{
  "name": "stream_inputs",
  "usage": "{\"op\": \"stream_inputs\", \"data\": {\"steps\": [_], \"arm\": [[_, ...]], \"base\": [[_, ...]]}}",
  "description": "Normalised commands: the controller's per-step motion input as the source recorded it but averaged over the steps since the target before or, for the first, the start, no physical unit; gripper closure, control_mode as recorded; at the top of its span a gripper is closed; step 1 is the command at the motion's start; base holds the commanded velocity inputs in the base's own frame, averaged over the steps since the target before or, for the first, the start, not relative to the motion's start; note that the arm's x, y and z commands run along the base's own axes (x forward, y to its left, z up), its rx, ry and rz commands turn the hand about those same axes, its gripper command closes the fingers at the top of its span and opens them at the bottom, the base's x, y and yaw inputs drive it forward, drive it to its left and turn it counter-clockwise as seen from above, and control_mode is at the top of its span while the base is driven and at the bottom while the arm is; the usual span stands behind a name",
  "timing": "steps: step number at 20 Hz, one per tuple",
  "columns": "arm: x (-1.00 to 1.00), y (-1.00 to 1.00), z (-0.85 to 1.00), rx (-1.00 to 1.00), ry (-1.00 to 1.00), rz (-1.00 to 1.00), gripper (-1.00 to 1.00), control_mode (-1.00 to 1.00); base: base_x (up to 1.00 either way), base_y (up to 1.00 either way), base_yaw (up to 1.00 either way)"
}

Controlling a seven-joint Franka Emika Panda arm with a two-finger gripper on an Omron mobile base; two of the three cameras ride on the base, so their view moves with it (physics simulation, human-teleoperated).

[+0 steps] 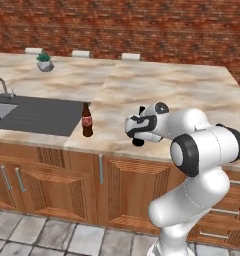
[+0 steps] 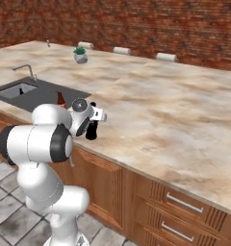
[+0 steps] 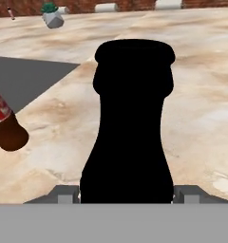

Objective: Place the large bottle from the dining counter next to the other large bottle outside the sink, and place the small bottle from the dining counter next to the other small bottle inside the sink.

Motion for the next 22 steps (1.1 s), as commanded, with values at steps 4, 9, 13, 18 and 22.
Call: {"op": "stream_inputs", "data": {"steps": [4, 9, 13, 18, 22], "arm": [[0.0, 0.0, 0.0, 0.0, 0.0, 0.0, 1.0, 1.0], [0.0, 0.0, 0.0, 0.0, 0.0, 0.0, 1.0, 1.0], [0.0, 0.0, 0.0, 0.0, 0.0, 0.0, 1.0, 1.0], [0.0, 0.0, 0.0, 0.0, 0.0, 0.0, 1.0, 1.0], [0.0, 0.0, 0.0, 0.0, 0.0, 0.0, 1.0, 1.0]], "base": [[0.1, 0.51, -0.27], [0.1, 0.36, -0.28], [0.09, 0.5, -0.28], [0.06, 0.67, -0.24], [0.0, 0.65, -0.16]]}}
